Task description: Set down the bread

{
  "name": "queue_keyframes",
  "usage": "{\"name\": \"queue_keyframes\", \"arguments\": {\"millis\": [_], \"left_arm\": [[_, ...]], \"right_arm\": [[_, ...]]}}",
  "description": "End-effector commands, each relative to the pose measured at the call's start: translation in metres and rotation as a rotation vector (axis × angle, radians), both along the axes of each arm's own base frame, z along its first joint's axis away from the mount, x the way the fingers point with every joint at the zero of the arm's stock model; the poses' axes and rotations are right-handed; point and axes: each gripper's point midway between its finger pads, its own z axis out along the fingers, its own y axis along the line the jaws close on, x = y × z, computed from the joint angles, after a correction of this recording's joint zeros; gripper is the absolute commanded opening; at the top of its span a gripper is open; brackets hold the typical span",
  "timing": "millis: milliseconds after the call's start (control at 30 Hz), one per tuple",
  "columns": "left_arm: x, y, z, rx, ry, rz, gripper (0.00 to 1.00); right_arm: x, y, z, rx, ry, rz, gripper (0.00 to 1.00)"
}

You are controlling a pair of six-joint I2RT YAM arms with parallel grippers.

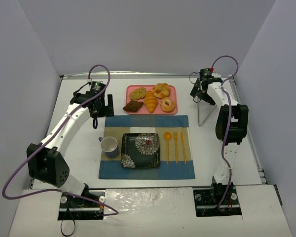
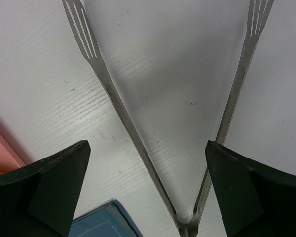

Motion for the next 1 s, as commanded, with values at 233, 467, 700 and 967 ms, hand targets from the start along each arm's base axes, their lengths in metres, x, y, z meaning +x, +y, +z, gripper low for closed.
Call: {"name": "queue_keyframes", "arguments": {"millis": [233, 467, 700, 967], "left_arm": [[0.016, -0.002, 0.028, -0.022, -0.098, -0.007, 0.97], [0.016, -0.003, 0.028, -0.025, -0.1, -0.009, 0.97], [0.016, -0.002, 0.028, -0.023, -0.1, -0.008, 0.97], [0.014, 0.002, 0.028, -0.013, -0.097, -0.008, 0.97]], "right_arm": [[-0.045, -0.02, 0.007, -0.06, 0.07, -0.059, 1.0], [-0.057, -0.016, -0.004, -0.039, 0.073, -0.036, 1.0], [-0.05, -0.016, -0.005, -0.044, 0.052, -0.022, 1.0], [-0.034, -0.013, -0.014, -0.03, 0.026, 0.019, 1.0]]}}
